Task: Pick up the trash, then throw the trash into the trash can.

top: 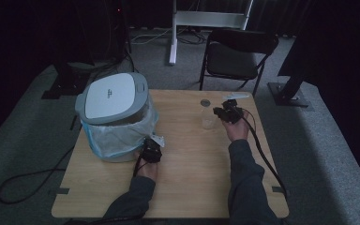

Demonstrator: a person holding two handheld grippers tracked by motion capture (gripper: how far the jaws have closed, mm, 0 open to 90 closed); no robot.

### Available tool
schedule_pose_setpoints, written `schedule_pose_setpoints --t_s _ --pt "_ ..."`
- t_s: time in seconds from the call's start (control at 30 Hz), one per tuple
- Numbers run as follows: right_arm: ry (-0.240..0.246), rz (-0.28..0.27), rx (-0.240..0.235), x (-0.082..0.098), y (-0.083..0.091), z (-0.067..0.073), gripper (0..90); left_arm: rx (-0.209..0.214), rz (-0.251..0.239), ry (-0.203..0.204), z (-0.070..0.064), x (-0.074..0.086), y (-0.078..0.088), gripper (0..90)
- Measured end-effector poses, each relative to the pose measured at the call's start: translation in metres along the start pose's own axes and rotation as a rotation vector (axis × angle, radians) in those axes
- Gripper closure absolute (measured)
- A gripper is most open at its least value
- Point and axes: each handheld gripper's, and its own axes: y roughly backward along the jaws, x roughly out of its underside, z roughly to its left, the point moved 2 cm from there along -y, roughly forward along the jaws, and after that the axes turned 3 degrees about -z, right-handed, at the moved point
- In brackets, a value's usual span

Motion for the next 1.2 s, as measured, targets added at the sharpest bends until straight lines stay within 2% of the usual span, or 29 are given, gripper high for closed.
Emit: schedule_pose_setpoints --t_s 0.3,0.83,0.97,1.0,1.03,1.07,1.1,1.13,1.17,1.2 --pt "0.037 -0.037 -0.022 -0.014 0.007 0.014 85.0 0.000 0.001 0.000 0.000 0.000 0.000 90.0" --pt "0.067 -0.088 -0.079 -0.032 0.017 0.039 85.2 -0.001 -0.001 0.001 0.000 0.000 0.000 90.0" --pt "0.066 -0.111 -0.098 -0.036 0.020 0.043 85.2 -0.014 -0.003 0.012 -0.001 0.000 0.000 90.0" --pt "0.062 -0.116 -0.105 -0.037 0.021 0.044 85.2 -0.003 -0.005 0.062 -0.004 0.001 0.000 90.0" --pt "0.064 -0.123 -0.110 -0.038 0.023 0.045 85.2 -0.002 -0.003 0.065 -0.005 0.001 0.000 90.0" --pt "0.064 -0.128 -0.113 -0.040 0.024 0.046 85.2 -0.001 -0.002 0.063 -0.004 0.001 0.000 90.0" --pt "0.067 -0.132 -0.118 -0.041 0.025 0.048 85.2 -0.001 -0.003 0.038 -0.003 0.001 0.000 90.0" --pt "0.069 -0.136 -0.121 -0.042 0.025 0.049 85.2 -0.002 -0.004 0.043 -0.003 0.001 0.000 90.0" --pt "0.073 -0.138 -0.124 -0.044 0.026 0.051 85.2 0.014 -0.004 0.001 0.000 0.000 -0.001 90.0" --pt "0.076 -0.143 -0.128 -0.045 0.027 0.052 85.2 0.014 -0.003 -0.007 0.000 0.000 -0.001 90.0"
